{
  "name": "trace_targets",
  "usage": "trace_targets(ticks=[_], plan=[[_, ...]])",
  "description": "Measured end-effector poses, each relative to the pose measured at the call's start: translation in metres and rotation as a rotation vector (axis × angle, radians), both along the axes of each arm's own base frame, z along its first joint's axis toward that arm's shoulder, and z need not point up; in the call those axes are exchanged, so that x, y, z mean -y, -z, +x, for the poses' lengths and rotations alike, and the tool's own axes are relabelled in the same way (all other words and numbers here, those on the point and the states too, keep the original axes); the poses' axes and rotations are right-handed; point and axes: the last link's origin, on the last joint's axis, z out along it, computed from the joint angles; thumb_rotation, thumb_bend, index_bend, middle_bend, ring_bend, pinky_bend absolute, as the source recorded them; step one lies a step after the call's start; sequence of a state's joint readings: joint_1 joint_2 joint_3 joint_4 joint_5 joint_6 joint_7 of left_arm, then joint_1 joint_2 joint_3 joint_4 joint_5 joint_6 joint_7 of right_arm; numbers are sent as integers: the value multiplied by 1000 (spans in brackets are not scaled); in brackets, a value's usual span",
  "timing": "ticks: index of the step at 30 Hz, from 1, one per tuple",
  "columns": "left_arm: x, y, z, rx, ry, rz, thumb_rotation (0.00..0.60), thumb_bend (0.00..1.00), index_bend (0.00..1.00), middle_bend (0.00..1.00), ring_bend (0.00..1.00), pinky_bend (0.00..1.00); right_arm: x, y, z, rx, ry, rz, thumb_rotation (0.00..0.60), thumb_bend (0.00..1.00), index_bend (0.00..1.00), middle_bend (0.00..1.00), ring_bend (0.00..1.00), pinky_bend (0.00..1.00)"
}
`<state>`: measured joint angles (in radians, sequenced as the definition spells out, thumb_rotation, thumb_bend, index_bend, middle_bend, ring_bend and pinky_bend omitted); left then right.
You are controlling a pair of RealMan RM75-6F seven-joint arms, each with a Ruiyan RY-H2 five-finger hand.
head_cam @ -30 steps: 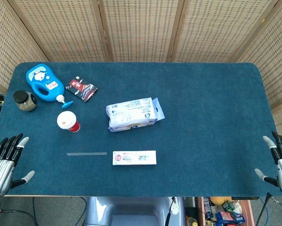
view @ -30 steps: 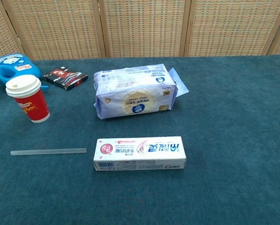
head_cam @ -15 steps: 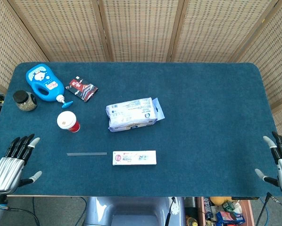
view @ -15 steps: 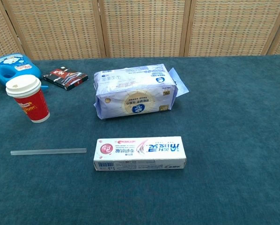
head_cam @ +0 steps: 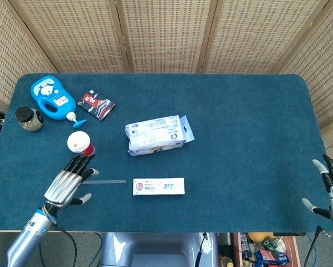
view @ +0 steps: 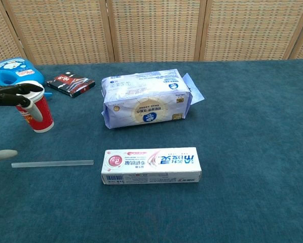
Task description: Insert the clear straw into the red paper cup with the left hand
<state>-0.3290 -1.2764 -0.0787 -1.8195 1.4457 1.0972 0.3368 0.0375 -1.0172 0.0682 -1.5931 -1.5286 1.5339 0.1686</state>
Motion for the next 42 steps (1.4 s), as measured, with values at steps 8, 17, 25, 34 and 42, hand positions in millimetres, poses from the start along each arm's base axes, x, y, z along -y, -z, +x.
trace_targets(ticks=[8,17,25,34,42], plan=[[-25,48,23,-26,-105,-51,600,374,339,0,0,0,1,-2,-3,22,3,13,600,0,0,0,0,0],[-36,89,39,-49,-161,-73,600,402,426,0,0,0,2,-3,-4,35,2,22,600,0,0,0,0,0],[-41,107,43,-64,-167,-49,600,402,426,0,0,0,4,-4,-6,46,8,23,600,0,0,0,0,0],[-39,116,42,-94,-149,-37,600,402,428,0,0,0,4,-2,-6,51,7,34,600,0,0,0,0,0],[-38,121,41,-97,-132,-8,600,402,438,0,0,0,5,-1,-7,52,6,42,600,0,0,0,0,0]])
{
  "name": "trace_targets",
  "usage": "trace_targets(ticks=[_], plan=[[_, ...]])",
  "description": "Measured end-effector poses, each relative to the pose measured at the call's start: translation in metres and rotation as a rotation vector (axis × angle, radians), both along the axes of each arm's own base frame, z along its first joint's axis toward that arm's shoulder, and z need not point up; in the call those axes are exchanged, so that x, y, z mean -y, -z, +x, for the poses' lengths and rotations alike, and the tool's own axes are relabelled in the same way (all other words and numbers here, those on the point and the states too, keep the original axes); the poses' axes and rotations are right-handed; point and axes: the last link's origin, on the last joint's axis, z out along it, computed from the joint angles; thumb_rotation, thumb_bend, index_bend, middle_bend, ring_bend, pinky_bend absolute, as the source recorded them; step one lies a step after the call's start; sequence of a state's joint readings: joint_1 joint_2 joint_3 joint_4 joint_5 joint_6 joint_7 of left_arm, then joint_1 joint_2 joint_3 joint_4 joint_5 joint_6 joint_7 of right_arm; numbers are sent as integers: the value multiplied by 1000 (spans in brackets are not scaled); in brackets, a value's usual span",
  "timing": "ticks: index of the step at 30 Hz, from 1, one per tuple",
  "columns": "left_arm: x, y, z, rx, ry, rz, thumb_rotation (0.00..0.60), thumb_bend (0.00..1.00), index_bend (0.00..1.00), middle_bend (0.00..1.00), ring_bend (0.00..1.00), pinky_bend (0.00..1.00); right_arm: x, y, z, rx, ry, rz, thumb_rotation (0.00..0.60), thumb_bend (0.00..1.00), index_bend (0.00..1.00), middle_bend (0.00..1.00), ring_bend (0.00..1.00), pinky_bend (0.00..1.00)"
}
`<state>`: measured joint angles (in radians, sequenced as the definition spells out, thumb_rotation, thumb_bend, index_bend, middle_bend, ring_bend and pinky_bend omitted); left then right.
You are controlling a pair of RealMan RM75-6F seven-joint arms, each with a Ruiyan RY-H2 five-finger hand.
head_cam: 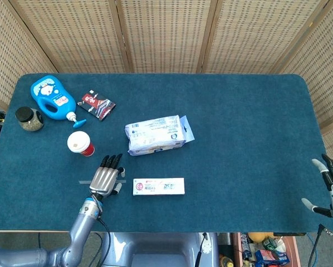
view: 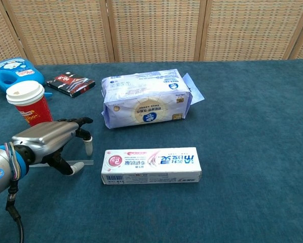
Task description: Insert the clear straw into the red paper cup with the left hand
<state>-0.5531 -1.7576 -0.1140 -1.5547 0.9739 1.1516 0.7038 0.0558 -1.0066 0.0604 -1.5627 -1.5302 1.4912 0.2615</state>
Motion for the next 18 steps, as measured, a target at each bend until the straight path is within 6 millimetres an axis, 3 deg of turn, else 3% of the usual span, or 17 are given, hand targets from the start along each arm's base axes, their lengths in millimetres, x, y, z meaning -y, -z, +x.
trace_targets(ticks=[18], plan=[[0,8,-6,7,-2,-2,600,402,468,0,0,0,1,2,-1,-1,3,10,600,0,0,0,0,0]])
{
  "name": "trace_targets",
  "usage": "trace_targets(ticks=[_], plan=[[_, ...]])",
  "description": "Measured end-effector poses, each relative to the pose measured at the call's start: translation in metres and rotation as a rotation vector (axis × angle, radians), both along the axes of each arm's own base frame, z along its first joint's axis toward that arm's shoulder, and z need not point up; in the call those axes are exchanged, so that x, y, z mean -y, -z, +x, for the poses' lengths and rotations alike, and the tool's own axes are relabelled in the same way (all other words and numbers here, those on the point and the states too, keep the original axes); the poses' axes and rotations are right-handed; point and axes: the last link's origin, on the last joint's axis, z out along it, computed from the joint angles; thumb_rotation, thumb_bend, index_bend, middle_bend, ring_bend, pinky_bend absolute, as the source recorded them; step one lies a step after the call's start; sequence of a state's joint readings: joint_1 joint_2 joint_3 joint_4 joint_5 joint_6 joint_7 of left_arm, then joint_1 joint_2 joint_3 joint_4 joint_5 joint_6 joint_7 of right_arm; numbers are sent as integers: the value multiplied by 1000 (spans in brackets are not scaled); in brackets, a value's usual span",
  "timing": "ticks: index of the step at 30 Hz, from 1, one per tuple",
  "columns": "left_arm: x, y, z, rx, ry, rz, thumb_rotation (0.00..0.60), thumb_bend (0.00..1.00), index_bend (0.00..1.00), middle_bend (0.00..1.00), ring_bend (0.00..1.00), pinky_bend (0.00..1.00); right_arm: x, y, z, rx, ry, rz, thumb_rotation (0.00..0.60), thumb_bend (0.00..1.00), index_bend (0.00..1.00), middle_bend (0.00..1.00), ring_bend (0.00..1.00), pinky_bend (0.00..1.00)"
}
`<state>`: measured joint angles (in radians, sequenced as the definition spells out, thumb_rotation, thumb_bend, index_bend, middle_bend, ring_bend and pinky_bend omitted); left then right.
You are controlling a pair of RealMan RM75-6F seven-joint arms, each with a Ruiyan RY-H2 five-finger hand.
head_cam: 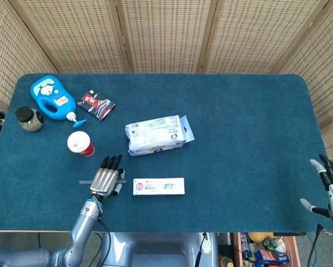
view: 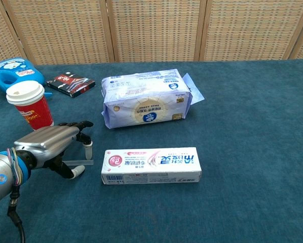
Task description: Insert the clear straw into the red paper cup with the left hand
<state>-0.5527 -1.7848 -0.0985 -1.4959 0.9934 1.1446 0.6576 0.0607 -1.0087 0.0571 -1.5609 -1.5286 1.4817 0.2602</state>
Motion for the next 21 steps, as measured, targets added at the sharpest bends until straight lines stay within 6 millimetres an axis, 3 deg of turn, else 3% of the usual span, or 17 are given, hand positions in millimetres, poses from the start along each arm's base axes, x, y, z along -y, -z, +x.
trace_targets(ticks=[6,12,21], plan=[[-1,1,-1,-2,15,-10,600,403,496,0,0,0,1,0,-1,1,4,2,600,0,0,0,0,0],[-1,3,-1,-2,20,-6,600,402,603,0,0,0,1,0,-1,3,3,3,600,0,0,0,0,0],[0,-5,3,33,32,9,600,402,606,0,0,0,1,1,-1,1,0,6,600,0,0,0,0,0]])
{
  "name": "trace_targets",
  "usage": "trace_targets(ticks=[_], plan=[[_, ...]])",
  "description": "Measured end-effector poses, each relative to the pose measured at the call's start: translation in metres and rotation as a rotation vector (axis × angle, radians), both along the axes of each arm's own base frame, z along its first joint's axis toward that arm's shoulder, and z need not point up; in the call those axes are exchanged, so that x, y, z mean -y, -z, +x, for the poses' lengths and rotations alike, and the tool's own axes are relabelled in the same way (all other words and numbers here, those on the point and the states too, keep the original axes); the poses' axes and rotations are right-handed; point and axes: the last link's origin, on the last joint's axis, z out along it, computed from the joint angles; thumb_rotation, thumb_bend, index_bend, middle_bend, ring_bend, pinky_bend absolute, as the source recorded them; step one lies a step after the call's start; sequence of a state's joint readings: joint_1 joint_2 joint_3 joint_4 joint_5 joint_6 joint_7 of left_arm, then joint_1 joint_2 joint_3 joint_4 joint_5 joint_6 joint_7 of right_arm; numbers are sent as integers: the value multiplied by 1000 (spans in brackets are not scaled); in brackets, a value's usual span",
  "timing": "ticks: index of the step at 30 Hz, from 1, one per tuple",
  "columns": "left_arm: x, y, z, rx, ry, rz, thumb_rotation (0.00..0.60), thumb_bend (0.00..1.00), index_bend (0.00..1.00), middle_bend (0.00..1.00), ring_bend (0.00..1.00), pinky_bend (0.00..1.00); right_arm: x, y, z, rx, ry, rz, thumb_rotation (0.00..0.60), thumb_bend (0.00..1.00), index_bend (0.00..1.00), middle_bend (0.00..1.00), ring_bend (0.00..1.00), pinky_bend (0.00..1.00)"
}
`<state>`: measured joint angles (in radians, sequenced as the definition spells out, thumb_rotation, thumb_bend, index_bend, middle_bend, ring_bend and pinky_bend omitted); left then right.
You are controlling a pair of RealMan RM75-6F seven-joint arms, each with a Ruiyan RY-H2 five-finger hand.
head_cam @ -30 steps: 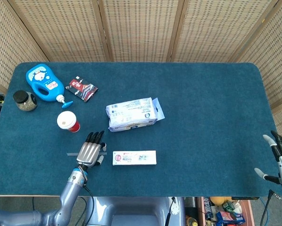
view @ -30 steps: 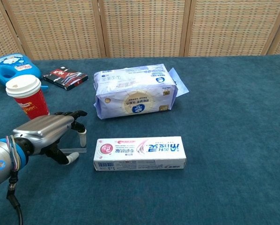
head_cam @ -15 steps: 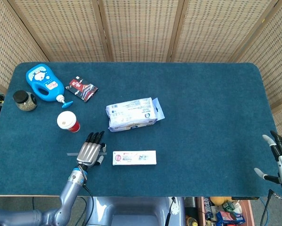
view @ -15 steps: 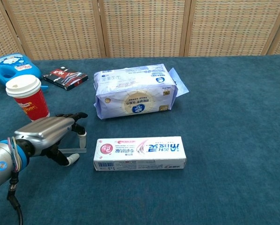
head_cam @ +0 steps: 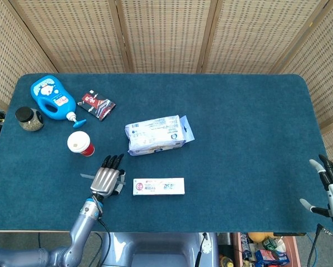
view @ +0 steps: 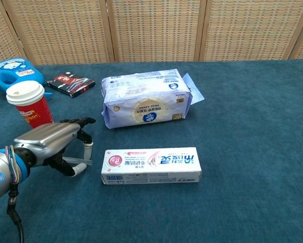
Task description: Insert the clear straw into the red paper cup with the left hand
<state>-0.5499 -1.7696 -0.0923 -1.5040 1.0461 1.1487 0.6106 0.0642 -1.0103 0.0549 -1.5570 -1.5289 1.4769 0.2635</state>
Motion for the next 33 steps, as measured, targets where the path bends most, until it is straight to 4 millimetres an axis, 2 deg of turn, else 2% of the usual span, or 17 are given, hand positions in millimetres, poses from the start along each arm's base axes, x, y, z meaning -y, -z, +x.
trace_targets(ticks=[9,14,25,30,33], plan=[[2,-23,16,148,42,7,600,402,617,0,0,0,-1,4,1,-9,-3,11,600,0,0,0,0,0],[2,-44,26,295,80,-2,600,401,617,0,0,0,-1,6,3,-16,-6,17,600,0,0,0,0,0],[-9,-113,36,711,157,39,600,402,628,0,0,0,0,9,3,-30,-2,15,600,0,0,0,0,0],[-20,-142,30,925,139,64,600,402,630,0,0,0,1,11,5,-39,-5,15,600,0,0,0,0,0],[-31,-161,20,1023,112,81,600,402,633,0,0,0,1,11,4,-40,0,11,600,0,0,0,0,0]])
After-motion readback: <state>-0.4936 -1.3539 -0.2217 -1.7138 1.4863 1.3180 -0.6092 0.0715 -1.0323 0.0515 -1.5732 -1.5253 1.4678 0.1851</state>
